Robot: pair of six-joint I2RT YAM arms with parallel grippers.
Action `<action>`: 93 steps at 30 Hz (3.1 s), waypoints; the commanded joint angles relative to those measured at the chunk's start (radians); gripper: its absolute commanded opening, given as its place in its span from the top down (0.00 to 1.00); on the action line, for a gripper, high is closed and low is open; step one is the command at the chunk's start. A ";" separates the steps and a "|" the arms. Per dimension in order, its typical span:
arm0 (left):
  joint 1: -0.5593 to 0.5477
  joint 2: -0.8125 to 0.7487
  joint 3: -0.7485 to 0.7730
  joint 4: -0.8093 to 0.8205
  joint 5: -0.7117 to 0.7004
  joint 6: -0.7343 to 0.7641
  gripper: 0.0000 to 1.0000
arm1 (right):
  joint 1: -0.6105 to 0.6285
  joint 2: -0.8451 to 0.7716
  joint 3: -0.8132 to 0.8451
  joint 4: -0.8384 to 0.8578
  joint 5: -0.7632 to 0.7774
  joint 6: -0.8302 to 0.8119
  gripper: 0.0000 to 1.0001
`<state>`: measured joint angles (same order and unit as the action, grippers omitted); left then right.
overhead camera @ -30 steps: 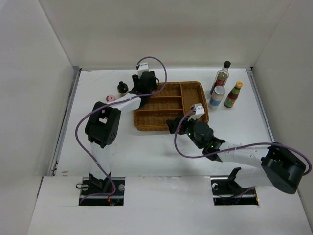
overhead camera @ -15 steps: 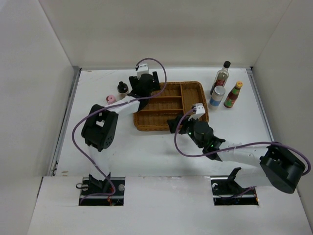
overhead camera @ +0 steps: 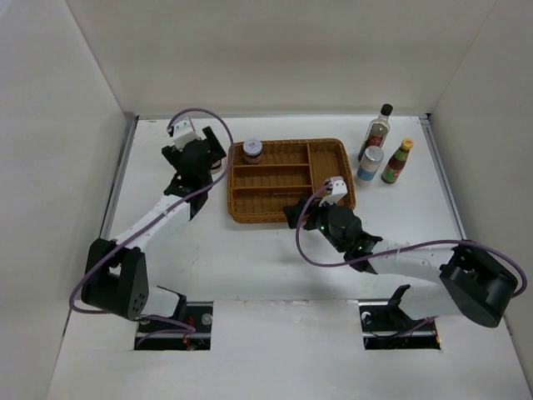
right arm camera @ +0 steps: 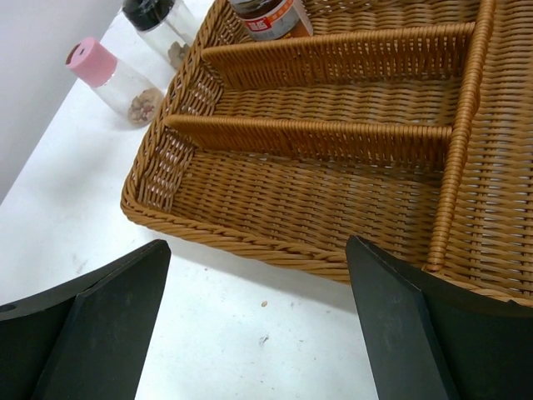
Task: Organize the condiment bottles
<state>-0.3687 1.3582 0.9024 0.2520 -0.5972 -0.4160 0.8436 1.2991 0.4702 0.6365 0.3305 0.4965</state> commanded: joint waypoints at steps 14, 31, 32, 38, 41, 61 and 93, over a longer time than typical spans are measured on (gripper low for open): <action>0.095 0.197 -0.029 0.021 -0.142 -0.023 0.21 | -0.005 0.011 0.036 0.018 -0.022 0.007 0.05; 0.159 0.292 0.021 0.047 -0.073 -0.027 0.38 | -0.010 0.026 0.048 0.008 -0.027 0.004 0.05; 0.164 0.303 0.029 0.044 -0.069 -0.030 0.39 | -0.010 0.025 0.045 0.014 -0.027 0.001 0.05; 0.158 0.279 0.004 0.069 -0.072 -0.035 0.65 | -0.010 0.017 0.042 0.020 -0.027 0.001 0.05; 0.115 0.196 -0.025 0.070 -0.078 -0.030 0.70 | -0.007 0.025 0.047 0.019 -0.033 0.001 0.13; -0.259 0.197 0.153 0.056 0.014 -0.029 0.70 | 0.053 -0.136 -0.022 0.121 -0.133 -0.058 0.80; -0.214 0.107 0.053 0.079 -0.024 -0.018 0.07 | 0.239 -0.144 -0.053 0.292 -0.291 -0.208 0.48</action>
<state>-0.6247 1.5455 0.9649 0.2611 -0.6083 -0.4389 1.0752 1.1484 0.4095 0.8421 0.0586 0.2993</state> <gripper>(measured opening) 0.928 0.517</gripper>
